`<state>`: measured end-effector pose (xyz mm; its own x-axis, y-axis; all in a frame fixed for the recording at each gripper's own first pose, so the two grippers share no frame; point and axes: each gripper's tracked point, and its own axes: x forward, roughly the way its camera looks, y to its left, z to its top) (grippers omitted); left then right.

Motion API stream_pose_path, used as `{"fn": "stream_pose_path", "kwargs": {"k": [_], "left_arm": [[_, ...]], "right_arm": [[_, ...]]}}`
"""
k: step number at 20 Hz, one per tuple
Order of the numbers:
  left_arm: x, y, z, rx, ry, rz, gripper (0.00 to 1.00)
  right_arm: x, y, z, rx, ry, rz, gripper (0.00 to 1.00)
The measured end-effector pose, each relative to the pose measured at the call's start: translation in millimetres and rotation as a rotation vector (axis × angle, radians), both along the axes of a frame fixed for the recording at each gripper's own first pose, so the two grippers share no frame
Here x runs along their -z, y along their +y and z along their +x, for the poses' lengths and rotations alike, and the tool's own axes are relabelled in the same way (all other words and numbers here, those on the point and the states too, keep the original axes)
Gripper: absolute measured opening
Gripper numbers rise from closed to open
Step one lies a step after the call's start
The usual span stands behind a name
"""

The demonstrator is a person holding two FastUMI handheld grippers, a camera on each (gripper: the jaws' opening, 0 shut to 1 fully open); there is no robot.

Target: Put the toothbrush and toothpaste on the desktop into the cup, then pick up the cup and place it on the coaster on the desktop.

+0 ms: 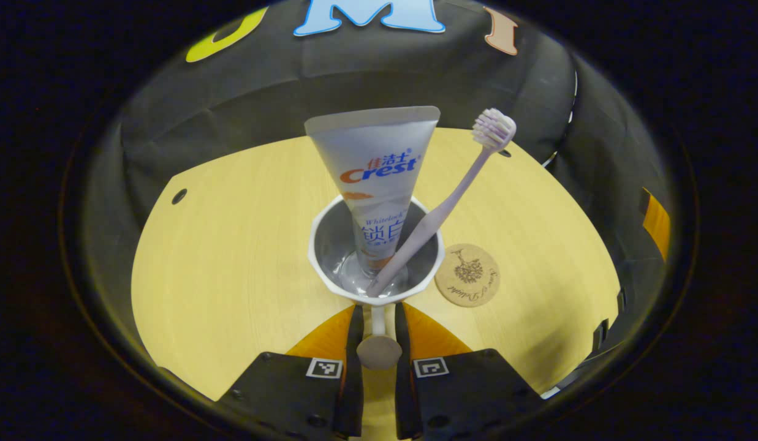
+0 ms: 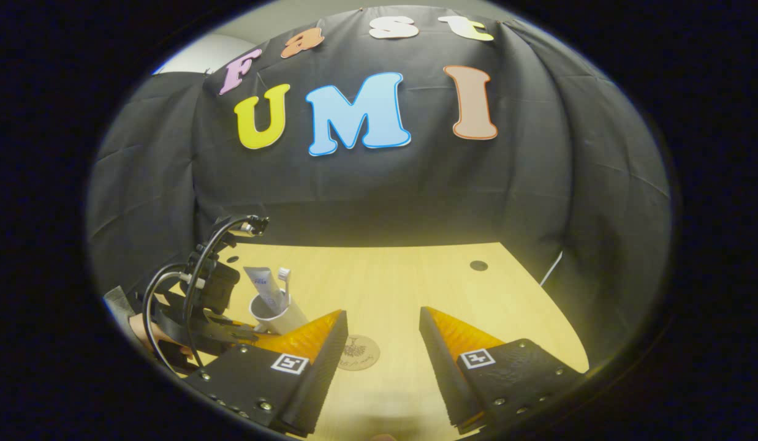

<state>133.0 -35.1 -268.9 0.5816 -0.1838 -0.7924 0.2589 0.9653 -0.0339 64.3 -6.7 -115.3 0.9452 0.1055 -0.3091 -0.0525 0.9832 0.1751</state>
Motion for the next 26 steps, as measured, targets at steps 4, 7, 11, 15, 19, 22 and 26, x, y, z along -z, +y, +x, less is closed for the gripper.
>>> {"fn": "stream_pose_path", "kwargs": {"k": [4, 7, 11, 15, 19, 22, 26], "left_arm": [[-6.5, -31.4, -0.8, 0.046, -0.002, -0.017, 0.27], [-9.7, -52.8, -0.5, 0.084, 0.0, -0.022, 0.27], [-2.8, -77.9, -3.6, 0.117, 0.019, -0.029, 0.28], [7.7, -97.5, -4.0, 0.135, 0.045, -0.026, 0.27], [14.1, -102.8, -6.0, 0.142, 0.074, -0.014, 0.27], [22.5, -108.3, -10.2, 0.153, 0.091, -0.001, 0.28], [21.3, -107.8, -11.9, 0.167, 0.089, 0.03, 0.28]], "right_arm": [[2.9, -19.8, -10.8, 0.044, 0.007, -0.008, 0.75], [7.0, -36.4, -21.4, 0.085, 0.022, 0.0, 0.75], [9.1, -57.3, -35.8, 0.139, 0.03, 0.003, 0.75], [13.3, -74.2, -49.4, 0.18, 0.043, 0.004, 0.75], [17.5, -82.6, -57.8, 0.204, 0.059, 0.02, 0.75], [18.7, -82.5, -58.9, 0.205, 0.063, 0.031, 0.75], [16.7, -81.1, -58.6, 0.2, 0.063, 0.029, 0.75]]}}
